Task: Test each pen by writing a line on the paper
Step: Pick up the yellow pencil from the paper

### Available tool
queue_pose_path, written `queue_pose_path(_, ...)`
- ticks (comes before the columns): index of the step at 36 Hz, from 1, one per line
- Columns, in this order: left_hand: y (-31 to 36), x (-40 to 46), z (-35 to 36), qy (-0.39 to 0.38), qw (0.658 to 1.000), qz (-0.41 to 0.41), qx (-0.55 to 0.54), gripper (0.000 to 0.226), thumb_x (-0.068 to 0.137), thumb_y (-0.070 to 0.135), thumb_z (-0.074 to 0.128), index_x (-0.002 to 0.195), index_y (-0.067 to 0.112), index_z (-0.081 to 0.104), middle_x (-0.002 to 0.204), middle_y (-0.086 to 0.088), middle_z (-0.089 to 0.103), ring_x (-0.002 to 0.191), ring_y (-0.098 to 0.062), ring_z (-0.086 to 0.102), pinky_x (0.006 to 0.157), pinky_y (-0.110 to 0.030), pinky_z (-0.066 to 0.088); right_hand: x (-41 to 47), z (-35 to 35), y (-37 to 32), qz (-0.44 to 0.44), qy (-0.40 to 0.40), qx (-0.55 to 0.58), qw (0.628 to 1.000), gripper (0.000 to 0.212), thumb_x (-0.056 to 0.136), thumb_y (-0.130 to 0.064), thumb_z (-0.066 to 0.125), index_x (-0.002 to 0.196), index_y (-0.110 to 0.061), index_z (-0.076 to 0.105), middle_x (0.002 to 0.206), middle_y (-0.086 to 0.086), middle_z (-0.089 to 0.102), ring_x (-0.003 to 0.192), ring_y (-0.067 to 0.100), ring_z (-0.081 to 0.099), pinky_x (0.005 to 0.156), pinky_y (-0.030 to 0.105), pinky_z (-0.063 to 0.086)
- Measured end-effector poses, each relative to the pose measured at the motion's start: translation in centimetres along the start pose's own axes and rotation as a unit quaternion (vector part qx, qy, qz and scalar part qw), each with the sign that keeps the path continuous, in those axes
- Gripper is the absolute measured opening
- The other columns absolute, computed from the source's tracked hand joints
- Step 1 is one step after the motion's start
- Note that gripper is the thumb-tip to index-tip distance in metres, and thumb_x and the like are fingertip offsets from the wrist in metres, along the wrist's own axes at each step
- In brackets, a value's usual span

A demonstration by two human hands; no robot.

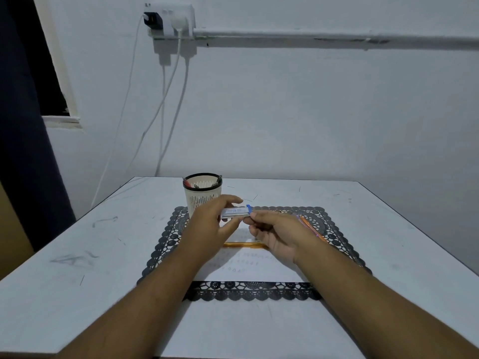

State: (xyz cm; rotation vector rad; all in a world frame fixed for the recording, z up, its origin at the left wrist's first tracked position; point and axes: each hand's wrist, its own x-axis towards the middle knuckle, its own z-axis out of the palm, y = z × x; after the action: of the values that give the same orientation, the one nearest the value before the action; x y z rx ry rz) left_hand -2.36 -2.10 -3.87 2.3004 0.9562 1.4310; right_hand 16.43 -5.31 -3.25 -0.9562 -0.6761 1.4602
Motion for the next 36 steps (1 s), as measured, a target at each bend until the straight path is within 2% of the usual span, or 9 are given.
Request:
queue_pose_path(3, 0.1, 0.0, 0.0, 0.008, 0.997, -0.033, -0.069, 0.019, 0.091, 0.012, 0.076, 0.104, 0.023, 0.068, 0.088, 0.012, 0.069, 0.068, -0.008, 0.057, 0.061, -0.021, 0.046, -0.1, 0.2, 0.1, 0.024, -0.009, 0.029, 0.999, 0.009, 0.094, 0.007, 0.068, 0.101, 0.011, 0.070, 0.091, 0.023, 0.076, 0.076, 0.022, 0.076, 0.062, 0.023, 0.061)
queue_pose_path(6, -0.1, 0.1, -0.1, 0.001, 0.994, -0.041, -0.100, 0.017, 0.090, 0.011, 0.077, 0.100, 0.023, 0.068, 0.089, 0.008, 0.069, 0.069, -0.020, 0.058, 0.063, -0.034, 0.049, -0.1, 0.4, 0.1, 0.032, -0.010, 0.042, 0.999, 0.005, 0.095, 0.008, 0.066, 0.097, 0.011, 0.070, 0.089, 0.022, 0.076, 0.072, 0.020, 0.076, 0.060, 0.022, 0.061)
queue_pose_path(9, -0.2, 0.0, -0.2, -0.010, 0.992, -0.047, -0.117, 0.016, 0.091, 0.012, 0.077, 0.098, 0.023, 0.068, 0.089, 0.006, 0.071, 0.072, -0.022, 0.060, 0.067, -0.039, 0.051, -0.1, 0.4, 0.2, 0.036, -0.010, 0.042, 0.998, 0.007, 0.095, 0.009, 0.065, 0.098, 0.012, 0.070, 0.089, 0.022, 0.076, 0.070, 0.019, 0.075, 0.059, 0.022, 0.060)
queue_pose_path(18, -0.4, 0.1, -0.3, -0.020, 0.992, -0.057, -0.113, 0.015, 0.090, 0.016, 0.079, 0.095, 0.025, 0.069, 0.089, 0.005, 0.072, 0.077, -0.026, 0.065, 0.069, -0.044, 0.053, 0.1, 0.2, 0.2, 0.023, -0.003, 0.033, 0.999, 0.014, 0.095, 0.006, 0.066, 0.107, 0.013, 0.068, 0.092, 0.024, 0.076, 0.073, 0.021, 0.075, 0.060, 0.024, 0.061)
queue_pose_path(20, -0.7, 0.1, -0.3, -0.018, 0.993, -0.060, -0.097, 0.017, 0.089, 0.014, 0.079, 0.097, 0.026, 0.069, 0.090, 0.007, 0.072, 0.076, -0.021, 0.065, 0.069, -0.043, 0.053, 0.0, 0.0, 0.1, 0.005, 0.003, 0.013, 1.000, 0.016, 0.096, 0.004, 0.068, 0.109, 0.012, 0.069, 0.093, 0.023, 0.076, 0.073, 0.021, 0.075, 0.062, 0.024, 0.061)
queue_pose_path(24, -1.3, 0.1, -0.2, -0.025, 0.997, -0.061, -0.039, 0.019, 0.089, 0.021, 0.078, 0.103, 0.030, 0.070, 0.093, 0.015, 0.073, 0.081, -0.009, 0.067, 0.071, -0.039, 0.057, -0.1, -0.2, -0.1, -0.051, -0.001, -0.058, 0.997, 0.011, 0.096, -0.002, 0.070, 0.102, 0.007, 0.073, 0.094, 0.021, 0.077, 0.074, 0.019, 0.071, 0.067, 0.026, 0.059)
queue_pose_path(28, -1.5, 0.1, -0.2, -0.039, 0.997, -0.051, 0.035, 0.020, 0.090, 0.039, 0.073, 0.109, 0.033, 0.073, 0.098, 0.018, 0.072, 0.092, -0.002, 0.064, 0.078, -0.041, 0.058, -0.4, -0.3, -0.2, -0.089, -0.003, -0.108, 0.990, 0.010, 0.094, -0.006, 0.074, 0.099, 0.002, 0.077, 0.098, 0.022, 0.078, 0.077, 0.019, 0.070, 0.072, 0.028, 0.059)
queue_pose_path(34, -1.0, 0.2, -0.2, -0.048, 0.990, -0.049, 0.120, 0.020, 0.091, 0.038, 0.074, 0.111, 0.032, 0.075, 0.094, 0.021, 0.064, 0.085, 0.002, 0.056, 0.072, -0.029, 0.052, -0.7, -0.1, -0.5, -0.129, 0.010, -0.173, 0.976, 0.008, 0.093, -0.009, 0.076, 0.096, -0.002, 0.077, 0.096, 0.018, 0.079, 0.078, 0.021, 0.069, 0.070, 0.030, 0.059)
queue_pose_path(36, -0.9, 0.2, -0.2, -0.055, 0.990, -0.054, 0.119, 0.020, 0.091, 0.038, 0.075, 0.109, 0.032, 0.075, 0.094, 0.019, 0.065, 0.086, 0.000, 0.057, 0.074, -0.032, 0.054, -0.8, 0.1, -0.4, -0.142, 0.014, -0.188, 0.972, 0.009, 0.092, -0.008, 0.076, 0.096, 0.000, 0.075, 0.094, 0.018, 0.079, 0.077, 0.021, 0.069, 0.068, 0.032, 0.059)
